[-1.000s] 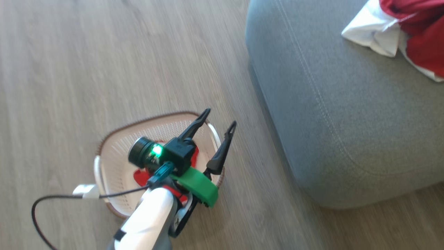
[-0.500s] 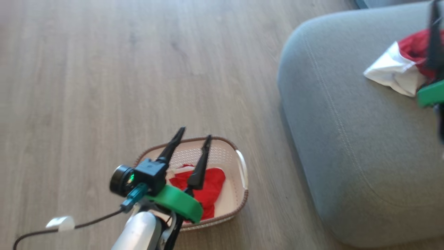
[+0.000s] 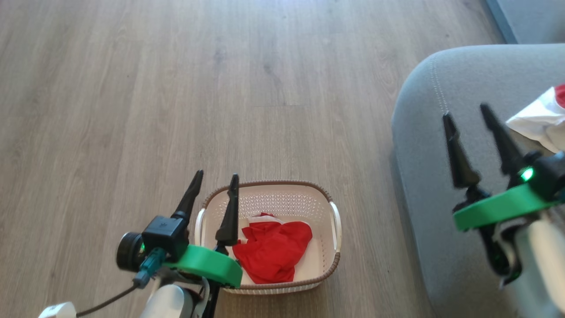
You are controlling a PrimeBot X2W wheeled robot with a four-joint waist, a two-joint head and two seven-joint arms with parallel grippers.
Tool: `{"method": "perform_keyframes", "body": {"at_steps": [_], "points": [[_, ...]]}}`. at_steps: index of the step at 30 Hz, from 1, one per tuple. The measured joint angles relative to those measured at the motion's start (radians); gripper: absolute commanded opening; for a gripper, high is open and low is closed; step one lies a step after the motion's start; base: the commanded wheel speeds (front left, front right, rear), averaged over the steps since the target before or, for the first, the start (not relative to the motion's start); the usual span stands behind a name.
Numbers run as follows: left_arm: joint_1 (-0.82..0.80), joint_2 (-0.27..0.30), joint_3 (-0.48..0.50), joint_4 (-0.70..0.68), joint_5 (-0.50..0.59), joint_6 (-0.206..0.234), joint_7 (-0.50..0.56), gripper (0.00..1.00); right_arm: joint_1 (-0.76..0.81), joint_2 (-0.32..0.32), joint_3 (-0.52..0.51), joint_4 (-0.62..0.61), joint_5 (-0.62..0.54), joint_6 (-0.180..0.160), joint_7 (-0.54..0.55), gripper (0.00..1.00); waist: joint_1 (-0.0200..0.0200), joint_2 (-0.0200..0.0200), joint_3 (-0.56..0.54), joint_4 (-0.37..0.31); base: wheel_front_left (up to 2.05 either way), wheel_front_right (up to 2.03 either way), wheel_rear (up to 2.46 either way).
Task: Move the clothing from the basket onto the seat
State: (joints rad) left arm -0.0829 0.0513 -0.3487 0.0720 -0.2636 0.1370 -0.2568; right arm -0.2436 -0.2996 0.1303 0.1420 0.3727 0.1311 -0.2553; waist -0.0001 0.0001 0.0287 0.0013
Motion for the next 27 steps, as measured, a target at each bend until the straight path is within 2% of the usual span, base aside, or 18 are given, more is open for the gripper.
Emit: {"method": "perform_keyframes", "body": {"at_steps": [4, 13, 27], "points": [[0.012, 0.000, 0.018, -0.005, 0.010, 0.036, 0.000, 1.00, 0.058, 0.042, 0.004, -0.007, -0.011, 0.000, 0.000, 1.00, 0.0000, 0.0000, -0.003, 0.016, 0.00, 0.00, 0.00], [0.049, 0.000, 0.027, 0.000, 0.017, 0.101, 0.000, 1.00, 0.159, 0.090, -0.009, 0.010, -0.044, 0.000, 0.000, 1.00, 0.0000, 0.0000, -0.008, 0.028, 0.00, 0.00, 0.00], [0.087, 0.000, 0.021, 0.031, 0.027, 0.095, 0.000, 1.00, 0.217, 0.136, -0.002, 0.044, -0.076, 0.000, 0.000, 1.00, 0.0000, -0.0001, -0.017, 0.024, 0.00, 0.00, 0.00]]}}
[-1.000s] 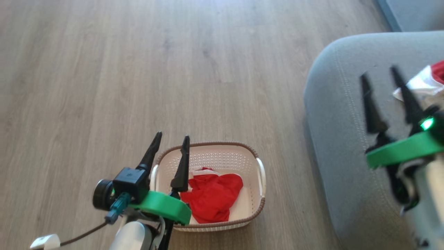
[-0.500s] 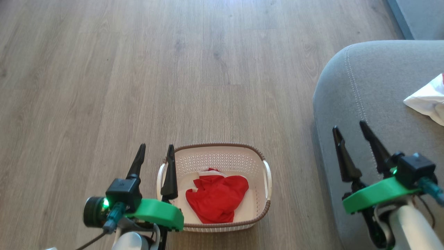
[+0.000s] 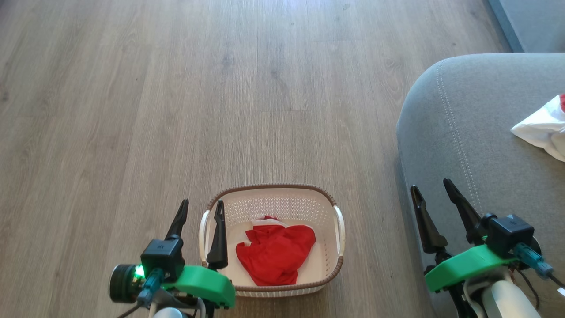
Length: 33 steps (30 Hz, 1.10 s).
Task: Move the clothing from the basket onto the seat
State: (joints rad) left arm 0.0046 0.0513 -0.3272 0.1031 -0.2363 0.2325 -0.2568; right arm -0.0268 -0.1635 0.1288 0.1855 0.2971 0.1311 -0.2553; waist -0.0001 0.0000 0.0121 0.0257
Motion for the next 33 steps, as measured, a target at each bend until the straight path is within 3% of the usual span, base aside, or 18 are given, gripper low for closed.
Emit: {"method": "perform_keyframes", "body": {"at_steps": [33], "points": [[-0.003, 0.000, -0.021, 0.008, 0.000, -0.004, 0.000, 1.00, -0.002, 0.003, -0.027, 0.000, -0.016, 0.000, 0.000, 1.00, 0.0000, 0.0000, 0.012, -0.004, 0.00, 0.00, 0.00]]}}
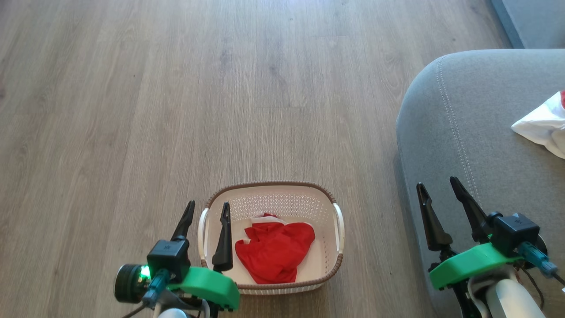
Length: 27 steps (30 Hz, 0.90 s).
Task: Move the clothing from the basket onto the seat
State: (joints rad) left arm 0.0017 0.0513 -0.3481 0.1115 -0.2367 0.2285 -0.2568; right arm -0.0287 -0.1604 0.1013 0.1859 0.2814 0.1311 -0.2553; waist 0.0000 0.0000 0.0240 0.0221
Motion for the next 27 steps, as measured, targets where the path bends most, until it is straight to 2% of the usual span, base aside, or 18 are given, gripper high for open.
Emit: {"method": "perform_keyframes", "body": {"at_steps": [15, 21, 27], "points": [[-0.016, 0.000, -0.015, 0.002, -0.010, -0.001, 0.000, 1.00, -0.005, -0.001, -0.010, 0.001, 0.000, 0.000, 0.000, 1.00, 0.0000, 0.0000, 0.051, -0.018, 0.00, 0.00, 0.00], [-0.086, 0.000, -0.055, 0.017, -0.015, 0.005, 0.000, 1.00, -0.049, -0.013, -0.036, -0.012, 0.002, 0.000, 0.000, 1.00, 0.0000, 0.0000, 0.129, -0.032, 0.00, 0.00, 0.00], [-0.200, 0.000, -0.132, 0.079, -0.018, 0.014, 0.000, 1.00, -0.107, -0.047, -0.049, -0.043, 0.026, 0.000, 0.000, 1.00, 0.0002, 0.0000, 0.254, -0.048, 0.00, 0.00, 0.00]]}}
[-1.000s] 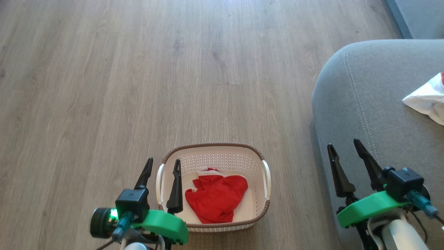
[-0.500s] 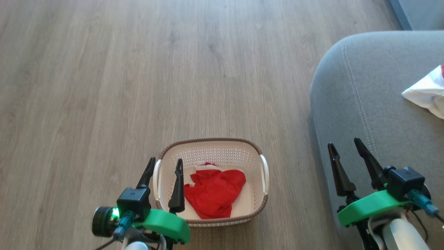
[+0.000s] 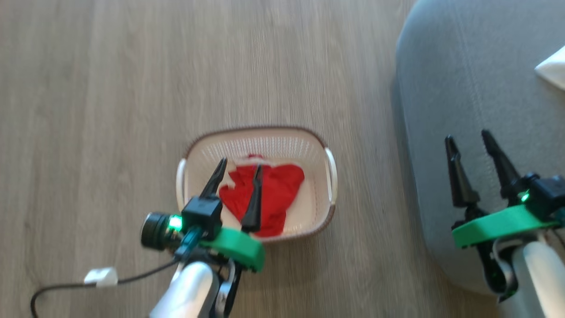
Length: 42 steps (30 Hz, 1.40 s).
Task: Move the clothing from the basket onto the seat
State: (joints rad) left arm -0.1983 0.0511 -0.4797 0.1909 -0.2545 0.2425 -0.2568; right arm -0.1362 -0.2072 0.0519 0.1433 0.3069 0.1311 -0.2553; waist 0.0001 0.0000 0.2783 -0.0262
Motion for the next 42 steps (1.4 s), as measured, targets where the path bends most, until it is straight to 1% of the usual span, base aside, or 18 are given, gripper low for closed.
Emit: {"method": "perform_keyframes", "body": {"at_steps": [4, 8, 9, 12, 16, 17, 18, 20, 22, 25, 28, 30, 32, 35, 39, 40, 42], "points": [[-0.111, -0.001, -0.025, 0.046, 0.006, 0.008, 0.000, 1.00, -0.042, -0.026, -0.016, -0.024, 0.024, 0.000, 0.000, 1.00, 0.0001, 0.0000, 0.106, -0.015, 0.00, 0.00, 0.00], [-0.223, -0.002, -0.042, 0.129, 0.034, 0.006, 0.000, 1.00, -0.081, -0.025, -0.055, -0.040, 0.084, 0.000, 0.000, 1.00, 0.0003, 0.0000, 0.216, -0.038, 0.00, 0.00, 0.00], [-0.250, -0.003, -0.046, 0.169, 0.039, 0.004, 0.000, 1.00, -0.090, -0.025, -0.063, -0.042, 0.095, 0.000, 0.000, 1.00, 0.0003, 0.0000, 0.243, -0.045, 0.00, 0.00, 0.00], [-0.322, -0.004, -0.051, 0.318, 0.039, -0.026, 0.000, 1.00, -0.119, -0.021, -0.068, -0.050, 0.106, 0.000, 0.000, 1.00, 0.0004, 0.0000, 0.320, -0.070, 0.00, 0.00, 0.00], [-0.432, -0.005, -0.042, 0.486, 0.061, -0.055, 0.000, 1.00, -0.150, -0.010, -0.047, -0.068, 0.117, 0.000, 0.000, 1.00, 0.0002, 0.0000, 0.414, -0.112, 0.00, 0.00, 0.00], [-0.462, -0.006, -0.036, 0.529, 0.069, -0.061, 0.000, 1.00, -0.155, 0.000, -0.044, -0.074, 0.123, 0.000, 0.000, 1.00, 0.0003, 0.0000, 0.435, -0.124, 0.00, 0.00, 0.00], [-0.462, -0.006, -0.036, 0.529, 0.069, -0.061, 0.000, 1.00, -0.155, 0.000, -0.044, -0.074, 0.123, 0.000, 0.000, 1.00, 0.0003, 0.0000, 0.435, -0.124, 0.00, 0.00, 0.00], [-0.525, -0.005, -0.026, 0.621, 0.083, -0.066, 0.000, 1.00, -0.166, 0.026, -0.043, -0.079, 0.139, 0.000, 0.000, 1.00, 0.0001, 0.0001, 0.477, -0.150, 0.00, 0.00, 0.00], [-0.579, 0.003, -0.022, 0.698, 0.101, -0.082, 0.000, 1.00, -0.167, 0.043, -0.039, -0.082, 0.150, 0.000, 0.000, 1.00, 0.0002, 0.0000, 0.516, -0.176, 0.00, 0.00, 0.00], [-0.662, 0.029, -0.051, 0.836, 0.155, -0.100, 0.000, 1.00, -0.169, 0.059, -0.025, -0.083, 0.164, 0.000, 0.000, 1.00, 0.0000, 0.0000, 0.571, -0.215, 0.00, 0.00, 0.00], [-0.737, 0.052, -0.062, 0.968, 0.171, -0.095, 0.006, 1.00, -0.192, 0.080, -0.013, -0.091, 0.182, 0.000, -0.002, 1.00, 0.0000, 0.0000, 0.620, -0.253, 0.00, 0.00, 0.00], [-0.779, 0.064, -0.065, 1.034, 0.178, -0.095, 0.034, 1.00, -0.212, 0.088, -0.001, -0.095, 0.186, 0.000, -0.006, 1.00, 0.0000, 0.0000, 0.646, -0.280, 0.00, 0.00, 0.00], [-0.804, 0.065, -0.066, 1.061, 0.175, -0.101, 0.052, 1.00, -0.218, 0.103, 0.005, -0.101, 0.189, 0.000, -0.009, 1.00, 0.0000, 0.0001, 0.666, -0.304, 0.00, 0.00, 0.00], [-0.827, 0.064, -0.086, 1.082, 0.189, -0.126, 0.091, 1.00, -0.219, 0.111, 0.016, -0.108, 0.196, 0.002, -0.010, 1.00, -0.0001, 0.0001, 0.689, -0.330, 0.00, 0.00, 0.00], [-0.832, 0.067, -0.099, 1.095, 0.190, -0.126, 0.194, 1.00, -0.219, 0.114, 0.021, -0.118, 0.196, 0.003, -0.018, 1.00, -0.0001, 0.0000, 0.708, -0.342, 0.00, 0.00, 0.00], [-0.836, 0.074, -0.101, 1.101, 0.190, -0.121, 0.226, 1.00, -0.219, 0.115, 0.021, -0.122, 0.196, 0.004, -0.018, 1.00, -0.0001, 0.0001, 0.712, -0.345, 0.00, 0.00, 0.00], [-0.848, 0.081, -0.105, 1.105, 0.194, -0.105, 0.257, 1.00, -0.219, 0.118, 0.021, -0.124, 0.196, 0.005, -0.018, 1.00, -0.0001, 0.0001, 0.714, -0.348, 0.00, 0.00, 0.00]]}}
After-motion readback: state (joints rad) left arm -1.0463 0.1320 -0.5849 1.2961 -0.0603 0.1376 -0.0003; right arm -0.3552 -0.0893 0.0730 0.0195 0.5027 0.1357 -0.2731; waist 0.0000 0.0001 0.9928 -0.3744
